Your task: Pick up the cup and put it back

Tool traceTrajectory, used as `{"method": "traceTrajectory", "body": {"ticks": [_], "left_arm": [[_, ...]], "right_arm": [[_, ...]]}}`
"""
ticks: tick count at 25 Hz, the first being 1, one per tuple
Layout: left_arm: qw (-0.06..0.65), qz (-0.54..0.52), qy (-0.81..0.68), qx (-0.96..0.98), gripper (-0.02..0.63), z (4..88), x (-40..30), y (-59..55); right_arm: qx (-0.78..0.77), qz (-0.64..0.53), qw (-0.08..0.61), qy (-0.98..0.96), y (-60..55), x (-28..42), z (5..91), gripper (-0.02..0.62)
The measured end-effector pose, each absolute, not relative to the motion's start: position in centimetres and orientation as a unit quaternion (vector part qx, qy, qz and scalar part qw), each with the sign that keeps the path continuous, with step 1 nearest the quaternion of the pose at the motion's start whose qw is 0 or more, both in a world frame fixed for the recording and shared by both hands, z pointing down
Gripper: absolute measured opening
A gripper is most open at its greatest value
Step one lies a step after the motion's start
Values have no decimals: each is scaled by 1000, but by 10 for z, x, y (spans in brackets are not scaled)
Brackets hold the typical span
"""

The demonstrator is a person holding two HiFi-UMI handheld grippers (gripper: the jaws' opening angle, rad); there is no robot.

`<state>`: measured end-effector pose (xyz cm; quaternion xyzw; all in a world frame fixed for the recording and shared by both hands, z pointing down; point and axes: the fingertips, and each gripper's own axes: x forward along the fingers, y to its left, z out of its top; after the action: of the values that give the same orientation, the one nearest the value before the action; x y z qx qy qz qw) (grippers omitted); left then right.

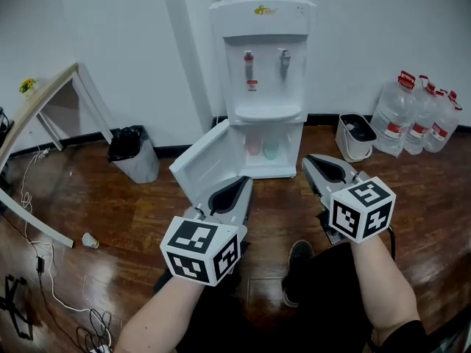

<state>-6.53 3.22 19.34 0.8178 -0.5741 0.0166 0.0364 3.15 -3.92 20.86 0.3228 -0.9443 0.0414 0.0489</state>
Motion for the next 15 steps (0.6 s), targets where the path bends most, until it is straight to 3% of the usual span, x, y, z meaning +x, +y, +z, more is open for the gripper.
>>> {"method": "traceTrajectory", "body": {"ticks": [3, 11, 15], "left_arm": [[-10, 39, -572, 819, 41, 188, -71, 18], [48, 17, -592, 804, 41, 198, -86, -21], [11, 11, -601, 799, 41, 183, -80, -35]], "right_arm": [[327, 26, 56, -943, -57, 21, 213, 2], [344, 78, 41, -935, -93, 17, 203, 2], [337, 18, 66, -939, -97, 11, 210, 2]]}}
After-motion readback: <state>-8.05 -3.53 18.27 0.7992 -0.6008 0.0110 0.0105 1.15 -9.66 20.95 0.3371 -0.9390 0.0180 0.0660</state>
